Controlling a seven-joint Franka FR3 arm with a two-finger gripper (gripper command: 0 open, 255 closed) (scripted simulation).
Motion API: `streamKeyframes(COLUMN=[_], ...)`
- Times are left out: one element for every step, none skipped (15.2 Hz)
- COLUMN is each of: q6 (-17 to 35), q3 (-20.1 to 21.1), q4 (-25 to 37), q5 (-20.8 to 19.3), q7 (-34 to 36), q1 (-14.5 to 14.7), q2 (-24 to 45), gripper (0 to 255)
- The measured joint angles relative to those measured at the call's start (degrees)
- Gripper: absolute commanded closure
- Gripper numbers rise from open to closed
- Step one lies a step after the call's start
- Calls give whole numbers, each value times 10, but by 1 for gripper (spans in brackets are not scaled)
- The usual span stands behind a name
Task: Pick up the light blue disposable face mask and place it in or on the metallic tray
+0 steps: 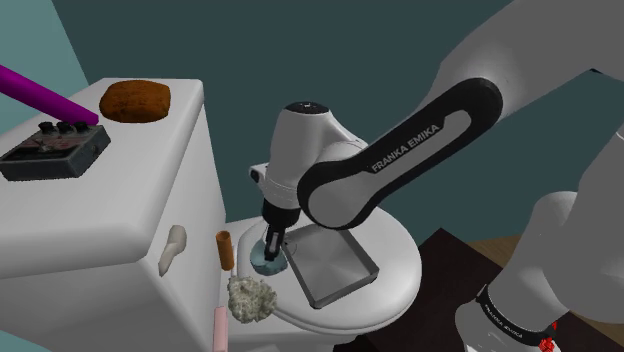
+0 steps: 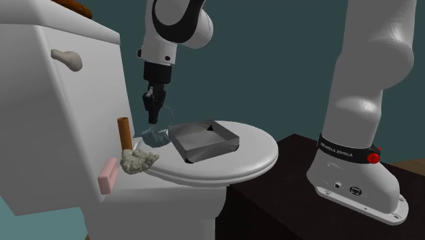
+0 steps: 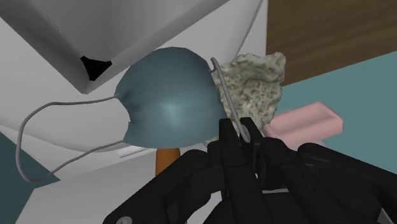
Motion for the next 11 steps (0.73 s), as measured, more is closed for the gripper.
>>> streamKeyframes(q6=[-9,-17,-25,-34,-42,-48,-56,-64,-70,-74,-78], q3=[0,0,-1,0,-1,-1,-1,-1,-2,-3,-5], q4=[3,8,10,13,17,17,22,23,26,16,2], q5=[2,2,4,6,7,9,9,11,12,19,28], q7=[0,-1,-2,-2,-2,-4,-3,-3,-4,-10,-17], q1=[0,-1,-1,-1,-2,-2,-2,-2,-2,-3,-3], q2=[-6,-9,-16,-22,-26,-31,-35,-42,-45,-59,-78], gripper=[255,255,255,255,255,255,255,255,255,255,255])
